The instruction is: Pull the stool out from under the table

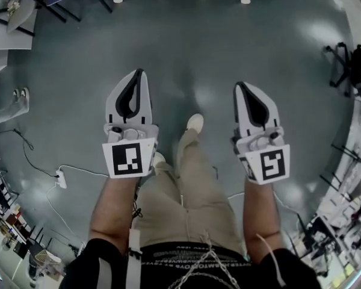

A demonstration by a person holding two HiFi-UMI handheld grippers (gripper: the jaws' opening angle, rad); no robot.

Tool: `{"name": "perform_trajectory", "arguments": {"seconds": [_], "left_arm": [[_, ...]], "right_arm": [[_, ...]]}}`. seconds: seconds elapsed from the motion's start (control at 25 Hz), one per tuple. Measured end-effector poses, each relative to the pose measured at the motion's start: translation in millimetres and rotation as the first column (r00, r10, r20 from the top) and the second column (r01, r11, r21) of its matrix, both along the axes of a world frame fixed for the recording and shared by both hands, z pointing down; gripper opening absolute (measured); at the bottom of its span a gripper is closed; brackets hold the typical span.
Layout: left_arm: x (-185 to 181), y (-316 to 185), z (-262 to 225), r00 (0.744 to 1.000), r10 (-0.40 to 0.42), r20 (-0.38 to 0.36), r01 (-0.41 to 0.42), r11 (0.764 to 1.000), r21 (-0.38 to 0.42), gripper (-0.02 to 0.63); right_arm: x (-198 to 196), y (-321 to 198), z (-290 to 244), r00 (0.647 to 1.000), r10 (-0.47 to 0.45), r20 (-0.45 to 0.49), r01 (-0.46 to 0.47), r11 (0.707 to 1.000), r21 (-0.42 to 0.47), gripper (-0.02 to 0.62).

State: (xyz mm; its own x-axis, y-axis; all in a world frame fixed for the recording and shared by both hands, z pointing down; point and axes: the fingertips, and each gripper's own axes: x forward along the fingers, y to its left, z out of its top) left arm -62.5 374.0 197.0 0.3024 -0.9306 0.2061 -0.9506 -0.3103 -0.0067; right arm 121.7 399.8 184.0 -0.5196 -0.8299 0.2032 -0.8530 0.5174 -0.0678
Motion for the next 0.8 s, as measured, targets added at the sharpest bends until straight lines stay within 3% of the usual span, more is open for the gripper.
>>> {"name": "perform_trajectory", "arguments": {"seconds": [0.16, 0.36, 0.6, 0.68, 0.8], "left_arm": [[18, -12, 24, 0.998, 0.047, -0.029, -0.047, 0.999, -0.016, 0.003], [7, -28, 51, 1.0, -0.027, 0.0, 0.026, 0.996, -0.08, 0.003], [-7, -61, 40, 0.989, -0.128, 0.08, 0.133, 0.99, -0.055, 0.01], [-9, -67, 45, 0.989, -0.122, 0.079, 0.128, 0.989, -0.079, 0.082], [-13, -73, 55, 0.99, -0.118, 0.075, 0.127, 0.985, -0.121, 0.121]], "right_arm": [[20, -12, 35, 0.998, -0.035, -0.06, 0.035, 0.999, -0.012, -0.009], [24, -26, 53, 0.997, -0.043, -0.058, 0.04, 0.998, -0.046, -0.009], [34, -69, 62, 1.0, -0.022, -0.015, 0.021, 0.997, -0.079, -0.009], [36, -79, 68, 0.999, -0.026, -0.032, 0.023, 0.997, -0.079, -0.009], [43, -93, 73, 0.998, -0.011, -0.056, 0.006, 0.996, -0.085, -0.006]]}}
